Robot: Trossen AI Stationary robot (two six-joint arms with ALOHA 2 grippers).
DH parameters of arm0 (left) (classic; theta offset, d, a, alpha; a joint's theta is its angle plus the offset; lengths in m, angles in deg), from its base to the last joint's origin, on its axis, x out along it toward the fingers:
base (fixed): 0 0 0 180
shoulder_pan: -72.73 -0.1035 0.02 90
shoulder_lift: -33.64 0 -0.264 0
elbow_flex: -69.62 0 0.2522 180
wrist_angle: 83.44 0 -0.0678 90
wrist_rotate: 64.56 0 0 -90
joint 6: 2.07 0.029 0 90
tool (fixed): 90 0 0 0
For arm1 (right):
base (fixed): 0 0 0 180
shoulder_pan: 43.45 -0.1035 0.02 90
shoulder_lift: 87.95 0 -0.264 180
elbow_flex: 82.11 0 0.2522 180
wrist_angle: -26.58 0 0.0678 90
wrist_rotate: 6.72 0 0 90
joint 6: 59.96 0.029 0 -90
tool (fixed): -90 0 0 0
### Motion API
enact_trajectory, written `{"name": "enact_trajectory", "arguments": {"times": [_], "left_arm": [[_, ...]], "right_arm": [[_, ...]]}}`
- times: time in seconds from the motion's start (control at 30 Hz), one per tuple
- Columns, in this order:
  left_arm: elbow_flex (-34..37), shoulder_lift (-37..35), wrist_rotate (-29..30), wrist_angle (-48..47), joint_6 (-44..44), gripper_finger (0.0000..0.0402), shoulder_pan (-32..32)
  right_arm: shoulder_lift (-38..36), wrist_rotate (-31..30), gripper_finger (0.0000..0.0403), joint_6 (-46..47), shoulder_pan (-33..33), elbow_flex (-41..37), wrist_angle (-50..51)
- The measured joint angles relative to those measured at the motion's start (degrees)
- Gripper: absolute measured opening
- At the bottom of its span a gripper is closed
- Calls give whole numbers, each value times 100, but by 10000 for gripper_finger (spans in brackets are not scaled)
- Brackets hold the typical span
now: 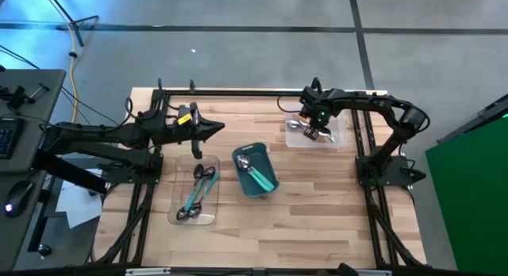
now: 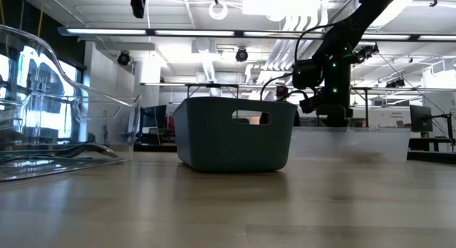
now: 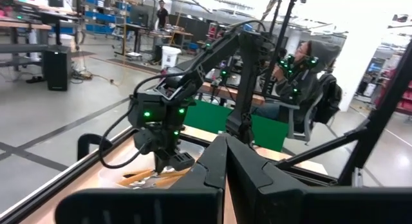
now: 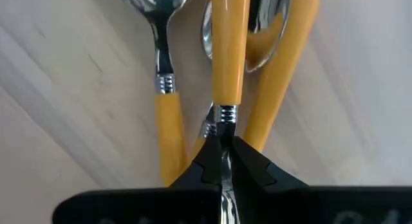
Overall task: Sort silverware by color (type)
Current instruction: Put the orange table spoon into the white bin
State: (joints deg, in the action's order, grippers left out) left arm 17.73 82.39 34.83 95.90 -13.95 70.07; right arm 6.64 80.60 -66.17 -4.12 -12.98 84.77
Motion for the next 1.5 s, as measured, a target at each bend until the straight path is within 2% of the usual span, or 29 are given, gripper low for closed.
{"name": "enact_trajectory", "arguments": {"times": [0.2,0.57,0.73,0.9,1.17,1.5], "left_arm": [[0,2,87,-1,2,0,0],[0,1,87,-7,3,0,-1],[0,1,86,-4,2,0,0],[0,2,87,-7,-2,0,0],[1,2,85,-7,-2,0,0],[2,2,85,-11,-7,0,0]], "right_arm": [[0,458,0,410,55,0,-119],[0,468,1,499,55,0,-180],[0,469,1,1028,55,0,-230],[0,468,1,750,11,0,-236],[213,472,1,1028,2,0,-242],[463,443,1,735,-15,13,-269]]}}
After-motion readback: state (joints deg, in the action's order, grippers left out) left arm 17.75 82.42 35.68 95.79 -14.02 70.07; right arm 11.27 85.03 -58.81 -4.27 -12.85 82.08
